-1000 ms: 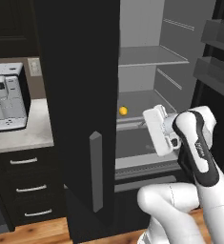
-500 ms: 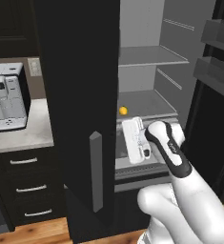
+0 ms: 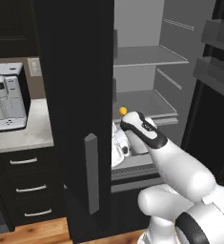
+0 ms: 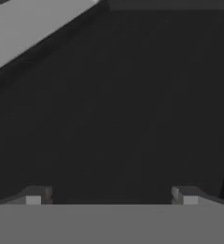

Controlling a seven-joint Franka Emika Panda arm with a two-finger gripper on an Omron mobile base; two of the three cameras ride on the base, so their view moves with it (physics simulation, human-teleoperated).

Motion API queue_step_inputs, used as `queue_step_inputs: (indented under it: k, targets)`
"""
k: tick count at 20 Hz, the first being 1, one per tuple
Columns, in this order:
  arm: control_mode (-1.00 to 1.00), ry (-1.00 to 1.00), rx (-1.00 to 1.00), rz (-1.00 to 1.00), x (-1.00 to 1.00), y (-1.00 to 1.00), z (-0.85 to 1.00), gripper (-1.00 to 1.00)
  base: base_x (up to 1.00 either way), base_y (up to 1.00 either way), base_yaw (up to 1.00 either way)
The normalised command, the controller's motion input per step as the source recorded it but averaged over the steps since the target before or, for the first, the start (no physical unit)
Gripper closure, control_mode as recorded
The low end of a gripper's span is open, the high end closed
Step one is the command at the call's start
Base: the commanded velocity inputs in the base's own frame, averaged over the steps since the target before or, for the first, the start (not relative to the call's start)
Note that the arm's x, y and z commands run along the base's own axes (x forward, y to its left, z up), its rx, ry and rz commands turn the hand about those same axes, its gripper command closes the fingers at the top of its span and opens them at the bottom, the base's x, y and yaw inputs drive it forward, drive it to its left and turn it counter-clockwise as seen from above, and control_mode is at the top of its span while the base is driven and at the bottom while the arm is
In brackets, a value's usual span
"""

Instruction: Retrieve a lemon from the fridge and place it on the cutting board with the fish.

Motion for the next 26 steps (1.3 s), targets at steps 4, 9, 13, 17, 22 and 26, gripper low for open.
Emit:
queue_step_inputs:
  k: [4,9,13,17,22,26]
  targets:
    - [-1.00,0.33,0.00,0.44,-0.13,0.69,0.00,-1.00,0.00,0.00,0.00]
    - [-1.00,0.28,0.00,0.42,-0.35,0.79,0.02,-1.00,0.00,0.00,0.00]
    - [-1.00,0.12,0.00,0.29,-0.48,0.79,0.06,-1.00,0.00,0.00,0.00]
    - [-1.00,-0.01,0.00,0.01,-0.30,0.20,0.00,-1.00,0.00,0.00,0.00]
    - [-1.00,-0.09,-0.01,-0.04,-0.30,-0.16,-0.04,-1.00,0.00,0.00,0.00]
    - [-1.00,-0.23,-0.05,-0.01,0.00,-0.99,-0.13,-1.00,0.00,0.00,0.00]
